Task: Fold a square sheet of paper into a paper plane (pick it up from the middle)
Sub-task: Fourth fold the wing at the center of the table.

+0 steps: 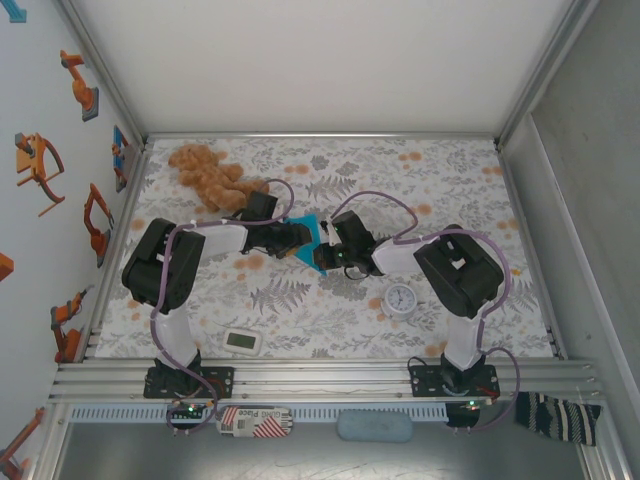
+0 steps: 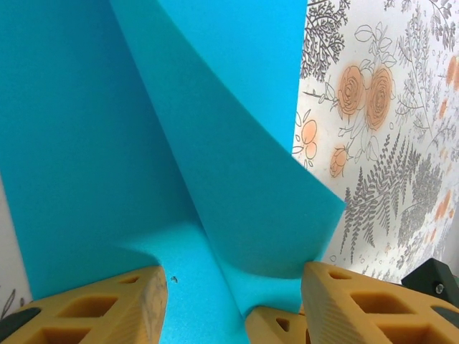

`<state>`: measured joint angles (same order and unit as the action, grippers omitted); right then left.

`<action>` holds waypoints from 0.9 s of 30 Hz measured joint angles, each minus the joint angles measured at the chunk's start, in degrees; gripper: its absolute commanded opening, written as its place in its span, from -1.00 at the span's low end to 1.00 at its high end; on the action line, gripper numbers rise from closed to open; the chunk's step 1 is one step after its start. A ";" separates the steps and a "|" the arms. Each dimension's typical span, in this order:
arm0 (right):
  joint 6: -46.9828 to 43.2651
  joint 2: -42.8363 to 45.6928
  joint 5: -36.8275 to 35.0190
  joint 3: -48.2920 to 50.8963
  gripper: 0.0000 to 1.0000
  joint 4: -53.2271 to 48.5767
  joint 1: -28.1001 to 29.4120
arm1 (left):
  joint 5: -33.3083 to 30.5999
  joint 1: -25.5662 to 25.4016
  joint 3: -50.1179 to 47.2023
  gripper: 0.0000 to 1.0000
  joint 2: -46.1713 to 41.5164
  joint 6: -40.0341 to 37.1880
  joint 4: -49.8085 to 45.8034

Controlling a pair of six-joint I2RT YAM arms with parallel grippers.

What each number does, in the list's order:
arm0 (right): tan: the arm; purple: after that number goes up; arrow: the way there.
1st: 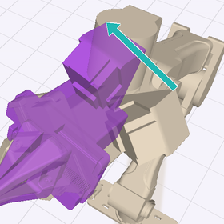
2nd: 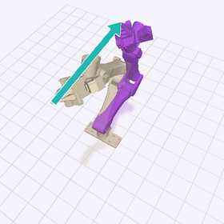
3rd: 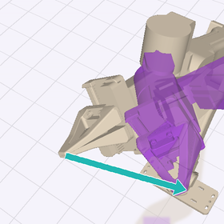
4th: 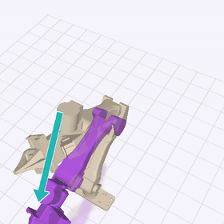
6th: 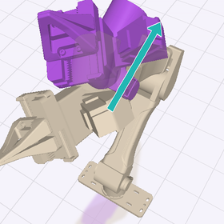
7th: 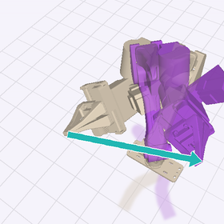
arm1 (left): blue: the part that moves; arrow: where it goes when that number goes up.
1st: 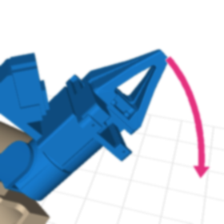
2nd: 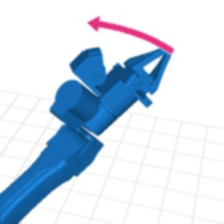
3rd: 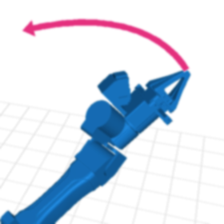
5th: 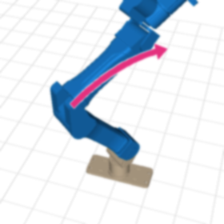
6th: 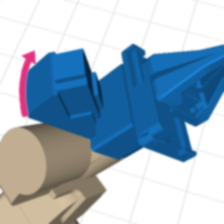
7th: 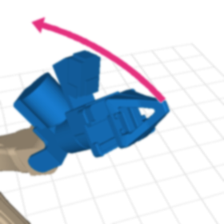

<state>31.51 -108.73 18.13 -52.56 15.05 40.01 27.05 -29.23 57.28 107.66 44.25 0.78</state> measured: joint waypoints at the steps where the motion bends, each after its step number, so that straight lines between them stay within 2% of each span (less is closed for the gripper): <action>1: 0.00 0.00 0.09 0.13 -1.00 0.28 -0.02 | 0.07 0.00 0.00 0.19 -0.11 0.00 0.02; 6: 0.33 0.00 2.19 1.55 -1.00 3.43 -0.15 | -0.63 0.66 -1.05 0.29 -2.71 -0.02 -2.03; 14: 0.63 0.00 6.91 4.26 -1.00 7.39 -1.40 | -1.18 1.79 -4.76 0.27 -11.58 0.24 0.17; 20: 2.12 0.00 9.75 5.97 -1.00 11.32 -1.99 | -0.11 1.79 -8.70 0.16 -10.27 2.62 6.19; 27: 4.76 -0.50 12.46 7.13 -1.00 16.09 -3.28 | 0.26 1.79 -11.45 0.14 -8.13 4.24 9.99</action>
<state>36.27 -109.23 30.59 -45.43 31.14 36.73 27.31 -27.44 45.82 99.53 48.49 10.76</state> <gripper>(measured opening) 0.049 0.568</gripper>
